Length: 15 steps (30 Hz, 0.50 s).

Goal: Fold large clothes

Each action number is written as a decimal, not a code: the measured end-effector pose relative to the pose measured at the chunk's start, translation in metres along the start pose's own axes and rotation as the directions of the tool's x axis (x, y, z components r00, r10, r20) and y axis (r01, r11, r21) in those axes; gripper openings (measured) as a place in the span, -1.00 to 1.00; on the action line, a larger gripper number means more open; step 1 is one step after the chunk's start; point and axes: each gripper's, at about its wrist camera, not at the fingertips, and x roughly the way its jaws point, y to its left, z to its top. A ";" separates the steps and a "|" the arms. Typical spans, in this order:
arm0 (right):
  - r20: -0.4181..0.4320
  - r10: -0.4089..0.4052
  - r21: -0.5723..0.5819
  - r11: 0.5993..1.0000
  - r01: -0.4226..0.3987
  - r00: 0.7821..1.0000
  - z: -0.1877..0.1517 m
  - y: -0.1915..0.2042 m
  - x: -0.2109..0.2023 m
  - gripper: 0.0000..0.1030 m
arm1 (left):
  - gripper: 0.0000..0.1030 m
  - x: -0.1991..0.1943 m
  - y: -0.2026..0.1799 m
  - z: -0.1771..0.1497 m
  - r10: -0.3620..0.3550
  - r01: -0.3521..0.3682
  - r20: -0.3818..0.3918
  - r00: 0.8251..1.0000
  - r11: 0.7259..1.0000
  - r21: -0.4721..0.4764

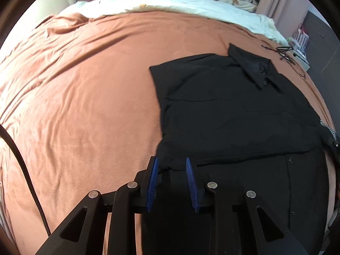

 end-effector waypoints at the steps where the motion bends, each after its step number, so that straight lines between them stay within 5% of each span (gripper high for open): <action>1: 0.004 -0.011 0.005 1.000 0.011 1.000 -0.003 -0.007 -0.011 -0.45 | -0.43 -0.003 -0.004 0.001 -0.003 0.003 0.003 1.000 1.000 0.004; 4: 0.057 -0.016 0.013 1.000 0.016 0.998 -0.016 -0.022 -0.043 0.44 | -0.42 -0.012 -0.021 0.004 -0.039 0.039 0.009 0.999 0.999 0.021; 6: 0.084 -0.022 0.024 1.000 0.020 0.996 -0.024 -0.027 -0.064 0.50 | -0.31 -0.013 -0.036 0.008 -0.061 0.060 0.013 0.998 0.998 0.035; 8: 0.095 -0.039 0.047 0.998 0.035 0.995 -0.032 -0.036 -0.081 0.50 | 0.12 -0.017 -0.051 0.009 -0.082 0.081 0.027 0.996 0.995 0.055; 10: 0.113 -0.105 0.064 0.993 0.098 0.988 -0.042 -0.046 -0.100 0.50 | 0.29 -0.024 -0.067 0.009 -0.106 0.102 0.061 0.992 0.992 0.074; 13: 0.170 -0.221 0.100 0.973 0.206 0.960 -0.055 -0.063 -0.130 0.50 | 0.36 -0.030 -0.092 0.010 -0.138 0.128 0.090 0.986 0.986 0.106; 15: 0.198 -0.227 0.140 0.969 0.202 0.954 -0.064 -0.078 -0.147 0.50 | 0.37 -0.032 -0.106 0.009 -0.165 0.154 0.096 0.982 0.982 0.111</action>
